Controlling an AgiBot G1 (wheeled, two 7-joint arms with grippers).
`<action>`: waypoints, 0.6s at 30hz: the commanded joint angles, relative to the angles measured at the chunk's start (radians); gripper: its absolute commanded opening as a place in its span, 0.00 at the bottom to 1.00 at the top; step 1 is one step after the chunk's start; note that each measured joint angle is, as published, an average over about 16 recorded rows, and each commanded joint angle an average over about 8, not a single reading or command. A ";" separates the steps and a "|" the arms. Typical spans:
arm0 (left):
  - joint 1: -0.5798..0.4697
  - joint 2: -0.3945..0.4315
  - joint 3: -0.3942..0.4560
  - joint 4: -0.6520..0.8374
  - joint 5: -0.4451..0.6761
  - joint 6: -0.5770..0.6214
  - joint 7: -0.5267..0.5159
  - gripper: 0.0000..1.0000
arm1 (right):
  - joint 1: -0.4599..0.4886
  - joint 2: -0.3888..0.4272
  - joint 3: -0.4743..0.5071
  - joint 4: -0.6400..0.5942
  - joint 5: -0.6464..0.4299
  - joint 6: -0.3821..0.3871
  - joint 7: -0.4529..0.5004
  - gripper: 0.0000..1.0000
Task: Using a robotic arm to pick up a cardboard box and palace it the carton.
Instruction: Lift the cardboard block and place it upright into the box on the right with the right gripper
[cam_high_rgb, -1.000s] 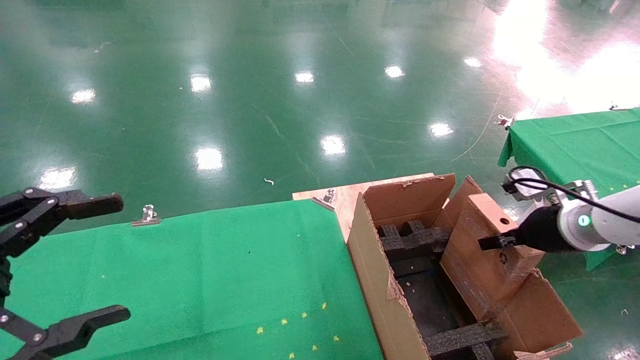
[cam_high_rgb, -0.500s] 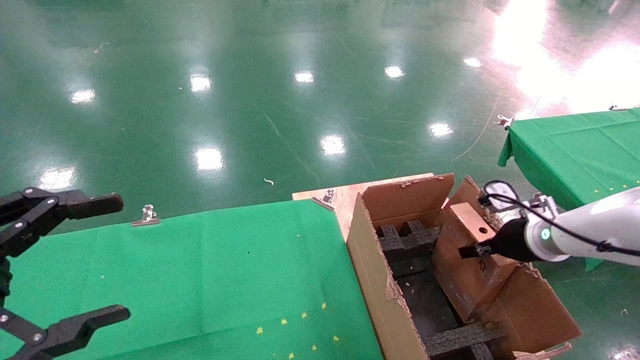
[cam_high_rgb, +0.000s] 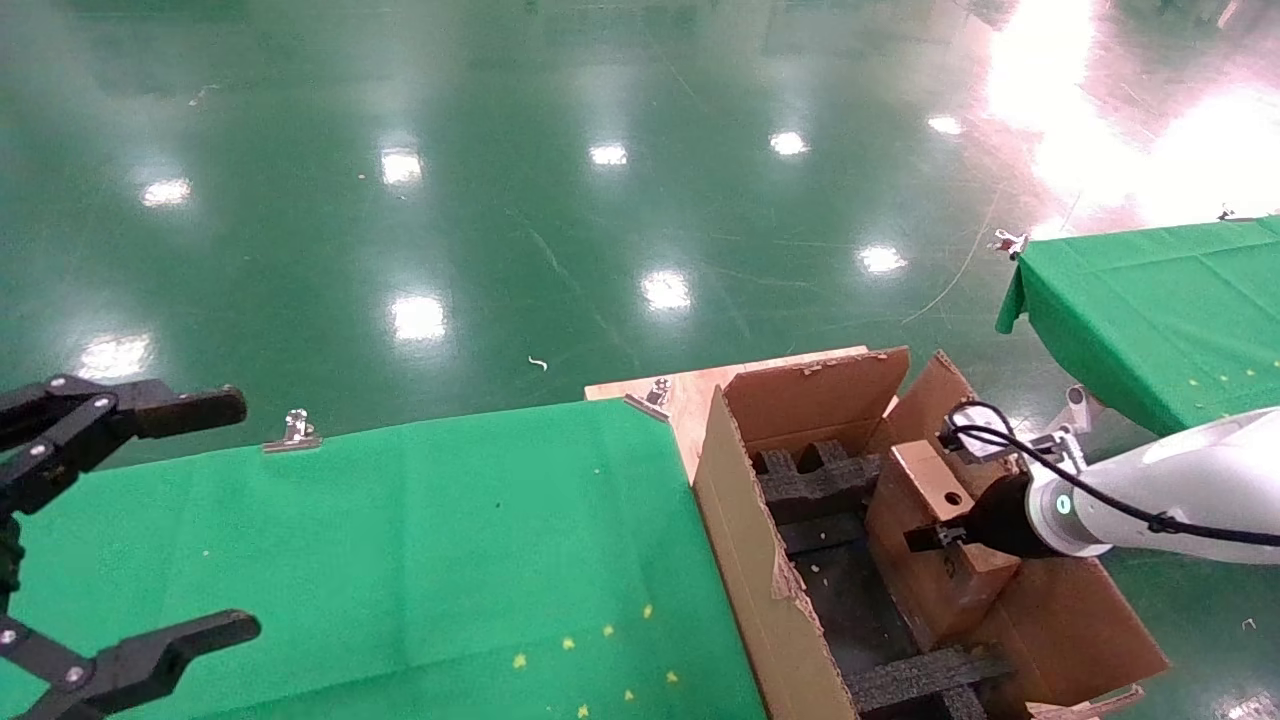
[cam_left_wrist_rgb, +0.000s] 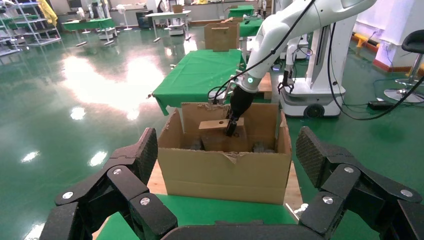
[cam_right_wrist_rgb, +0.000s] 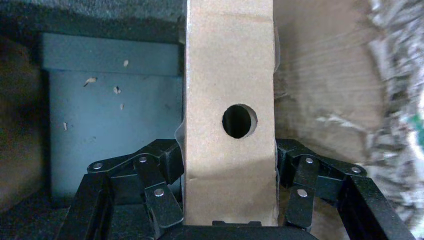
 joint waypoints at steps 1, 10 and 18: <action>0.000 0.000 0.000 0.000 0.000 0.000 0.000 1.00 | -0.009 -0.007 -0.002 -0.014 0.014 0.003 -0.011 0.00; 0.000 0.000 0.000 0.000 0.000 0.000 0.000 1.00 | -0.034 -0.052 0.000 -0.115 0.096 -0.001 -0.109 0.00; 0.000 0.000 0.000 0.000 0.000 0.000 0.000 1.00 | -0.036 -0.081 0.005 -0.182 0.144 -0.016 -0.181 0.59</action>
